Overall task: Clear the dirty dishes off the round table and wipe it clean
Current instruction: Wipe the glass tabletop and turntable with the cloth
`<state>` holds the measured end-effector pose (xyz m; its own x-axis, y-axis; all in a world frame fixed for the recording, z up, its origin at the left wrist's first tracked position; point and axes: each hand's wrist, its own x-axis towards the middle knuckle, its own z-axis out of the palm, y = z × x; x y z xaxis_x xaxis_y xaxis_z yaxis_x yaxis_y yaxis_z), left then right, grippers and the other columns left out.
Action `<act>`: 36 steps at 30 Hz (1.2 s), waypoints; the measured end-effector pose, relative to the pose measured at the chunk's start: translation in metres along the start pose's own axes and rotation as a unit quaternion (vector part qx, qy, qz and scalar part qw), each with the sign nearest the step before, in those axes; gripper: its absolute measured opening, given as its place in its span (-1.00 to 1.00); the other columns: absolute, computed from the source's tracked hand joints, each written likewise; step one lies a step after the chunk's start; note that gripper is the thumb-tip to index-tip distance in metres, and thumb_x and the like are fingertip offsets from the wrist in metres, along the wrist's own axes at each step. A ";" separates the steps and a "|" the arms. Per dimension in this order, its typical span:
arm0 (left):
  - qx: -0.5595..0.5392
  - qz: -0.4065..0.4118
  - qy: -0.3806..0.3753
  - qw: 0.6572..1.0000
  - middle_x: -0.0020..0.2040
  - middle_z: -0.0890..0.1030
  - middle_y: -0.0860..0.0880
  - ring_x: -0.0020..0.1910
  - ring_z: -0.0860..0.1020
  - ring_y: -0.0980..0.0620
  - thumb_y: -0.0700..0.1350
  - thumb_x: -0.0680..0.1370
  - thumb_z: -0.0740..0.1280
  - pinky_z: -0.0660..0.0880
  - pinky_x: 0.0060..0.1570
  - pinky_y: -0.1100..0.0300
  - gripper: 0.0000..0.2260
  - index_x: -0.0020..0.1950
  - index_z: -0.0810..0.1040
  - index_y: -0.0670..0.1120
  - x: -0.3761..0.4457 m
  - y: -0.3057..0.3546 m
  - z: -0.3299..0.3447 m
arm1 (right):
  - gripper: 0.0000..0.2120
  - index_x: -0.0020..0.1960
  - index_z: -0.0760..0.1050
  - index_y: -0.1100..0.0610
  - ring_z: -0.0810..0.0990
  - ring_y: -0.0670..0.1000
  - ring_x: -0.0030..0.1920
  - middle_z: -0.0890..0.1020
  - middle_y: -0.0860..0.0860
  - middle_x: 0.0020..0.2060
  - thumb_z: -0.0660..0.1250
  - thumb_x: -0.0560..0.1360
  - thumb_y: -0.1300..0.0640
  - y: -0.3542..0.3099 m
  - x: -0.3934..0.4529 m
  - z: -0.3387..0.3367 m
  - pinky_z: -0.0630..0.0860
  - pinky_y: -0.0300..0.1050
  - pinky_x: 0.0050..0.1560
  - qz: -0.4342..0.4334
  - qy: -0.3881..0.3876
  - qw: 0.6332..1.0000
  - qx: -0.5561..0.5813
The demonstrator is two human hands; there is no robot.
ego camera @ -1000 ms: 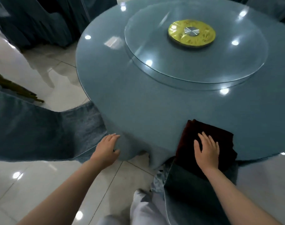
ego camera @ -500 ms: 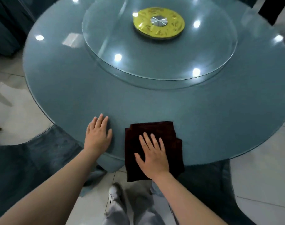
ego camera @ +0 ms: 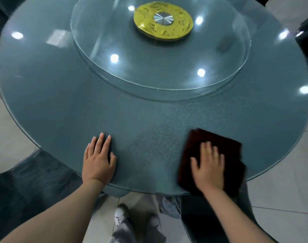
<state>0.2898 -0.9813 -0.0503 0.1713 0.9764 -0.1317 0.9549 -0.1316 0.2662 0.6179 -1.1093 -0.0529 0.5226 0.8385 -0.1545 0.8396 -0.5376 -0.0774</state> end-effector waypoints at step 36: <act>0.040 0.003 -0.013 0.999 0.53 0.26 -0.07 0.52 0.16 -0.10 0.02 0.53 0.02 0.03 0.48 0.00 -0.45 0.52 0.30 -0.04 0.005 -0.004 -0.002 | -0.25 0.58 0.10 0.13 0.09 0.18 0.55 0.14 0.09 0.57 -0.12 0.51 -0.26 0.043 0.171 -0.037 0.01 0.25 0.50 0.147 0.012 0.989 0.033</act>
<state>0.2865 -0.9757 -0.0504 0.1815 0.9709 -0.1562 0.9701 -0.1508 0.1903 0.7488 -0.9861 -0.0461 0.7468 0.6463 -0.1571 0.6398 -0.7626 -0.0957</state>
